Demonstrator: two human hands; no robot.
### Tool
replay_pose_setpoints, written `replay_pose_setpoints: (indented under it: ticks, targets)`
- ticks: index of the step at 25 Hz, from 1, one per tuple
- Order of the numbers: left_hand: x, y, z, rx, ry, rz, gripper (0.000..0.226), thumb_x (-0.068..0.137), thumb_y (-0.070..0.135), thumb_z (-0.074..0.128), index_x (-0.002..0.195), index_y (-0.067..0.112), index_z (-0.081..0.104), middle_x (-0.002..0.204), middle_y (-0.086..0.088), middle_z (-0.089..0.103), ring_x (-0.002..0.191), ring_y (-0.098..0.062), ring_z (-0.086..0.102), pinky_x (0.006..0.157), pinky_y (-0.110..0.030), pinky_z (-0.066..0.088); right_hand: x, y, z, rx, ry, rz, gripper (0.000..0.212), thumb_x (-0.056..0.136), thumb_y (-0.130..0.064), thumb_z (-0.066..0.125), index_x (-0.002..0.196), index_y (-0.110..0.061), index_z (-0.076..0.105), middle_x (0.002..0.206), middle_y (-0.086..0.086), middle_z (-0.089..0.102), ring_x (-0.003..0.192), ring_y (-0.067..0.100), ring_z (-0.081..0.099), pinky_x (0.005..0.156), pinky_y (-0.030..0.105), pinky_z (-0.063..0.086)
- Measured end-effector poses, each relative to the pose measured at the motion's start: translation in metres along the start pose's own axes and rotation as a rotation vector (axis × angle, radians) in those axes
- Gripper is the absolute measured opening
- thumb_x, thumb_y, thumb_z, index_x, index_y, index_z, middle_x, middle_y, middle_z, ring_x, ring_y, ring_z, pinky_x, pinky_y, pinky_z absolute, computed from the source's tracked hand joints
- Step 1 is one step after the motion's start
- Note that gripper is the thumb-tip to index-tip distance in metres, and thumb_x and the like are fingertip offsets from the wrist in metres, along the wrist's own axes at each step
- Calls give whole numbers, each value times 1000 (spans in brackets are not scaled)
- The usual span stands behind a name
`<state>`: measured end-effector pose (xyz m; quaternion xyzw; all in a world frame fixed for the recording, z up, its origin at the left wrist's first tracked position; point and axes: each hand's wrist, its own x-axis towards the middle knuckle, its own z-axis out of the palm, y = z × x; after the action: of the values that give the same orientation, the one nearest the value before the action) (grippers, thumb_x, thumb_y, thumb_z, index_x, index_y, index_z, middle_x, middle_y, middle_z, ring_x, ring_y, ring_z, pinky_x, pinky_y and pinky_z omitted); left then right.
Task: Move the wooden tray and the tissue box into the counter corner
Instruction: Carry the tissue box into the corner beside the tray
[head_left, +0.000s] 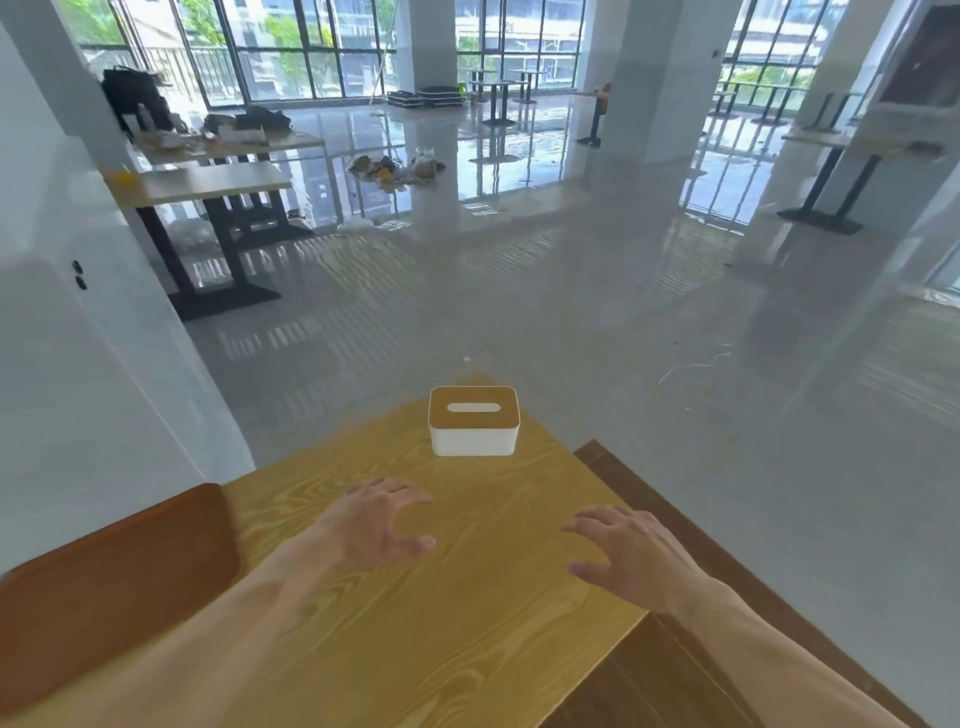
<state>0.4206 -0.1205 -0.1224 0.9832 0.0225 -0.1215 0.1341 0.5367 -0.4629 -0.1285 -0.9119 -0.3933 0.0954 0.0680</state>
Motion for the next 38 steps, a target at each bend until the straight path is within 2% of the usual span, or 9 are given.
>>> replay_pose_setpoints:
  ticks: [2, 7, 10, 17, 25, 30, 33, 35, 38]
  targets:
    - [31, -29, 3, -76, 1, -89, 80, 76, 81, 43, 145, 42, 36, 155, 11, 36, 144, -18, 29, 118, -45, 21, 65, 14, 0, -25, -60, -40, 61, 93, -66, 45, 147, -40, 38, 157, -11, 39, 143, 12, 34, 115, 37, 27]
    - [64, -50, 13, -84, -35, -137, 85, 73, 82, 41, 148, 44, 30, 158, 11, 30, 147, -22, 23, 118, -46, 15, 122, 21, 8, -61, -104, -52, 68, 91, -68, 46, 151, -39, 30, 158, -9, 36, 144, 14, 32, 115, 37, 26]
    - [95, -71, 19, -74, -92, -147, 86, 76, 80, 43, 151, 40, 25, 160, 8, 26, 147, -19, 21, 119, -45, 14, 169, 24, 11, -77, -135, -65, 75, 91, -68, 48, 154, -37, 23, 162, -7, 28, 149, 17, 22, 118, 40, 22]
    - [182, -95, 5, 24, -145, -170, 92, 83, 70, 53, 155, 34, 9, 165, 4, 10, 151, -19, 3, 121, -50, 4, 254, 44, 18, -66, -199, -32, 94, 90, -70, 49, 158, -30, -1, 169, -2, -2, 153, 21, -9, 124, 48, 6]
    - [288, -109, -2, 179, -228, -173, 123, 70, 77, 62, 151, 34, -19, 161, 7, -25, 148, -18, -21, 120, -54, -4, 346, 70, 35, -86, -300, -44, 120, 79, -77, 56, 152, -28, -25, 163, -1, -29, 148, 23, -28, 122, 54, -5]
    - [319, -115, 11, 189, -242, -145, 132, 63, 79, 64, 151, 31, -22, 161, 2, -28, 148, -19, -22, 119, -56, -5, 371, 72, 53, -70, -303, -94, 123, 76, -78, 58, 154, -26, -21, 164, 4, -26, 150, 26, -24, 121, 58, -4]
    - [327, -116, 16, 217, -242, -115, 135, 61, 78, 65, 151, 29, -23, 161, 0, -27, 148, -19, -22, 120, -56, -4, 379, 75, 60, -69, -279, -130, 123, 75, -78, 60, 155, -26, -19, 164, 6, -25, 150, 25, -24, 121, 55, -5]
    - [329, -115, 16, 222, -228, -107, 135, 60, 77, 65, 151, 28, -22, 163, -1, -23, 149, -20, -20, 120, -55, -3, 384, 76, 61, -62, -276, -143, 126, 74, -76, 63, 155, -25, -18, 164, 6, -25, 149, 26, -24, 120, 53, -8]
    - [326, -109, 15, 220, -191, -105, 133, 60, 76, 65, 153, 26, -16, 164, -5, -10, 150, -23, -10, 120, -54, -1, 387, 76, 60, -51, -259, -171, 128, 72, -71, 70, 156, -22, -13, 167, 9, -15, 151, 27, -18, 122, 47, -5]
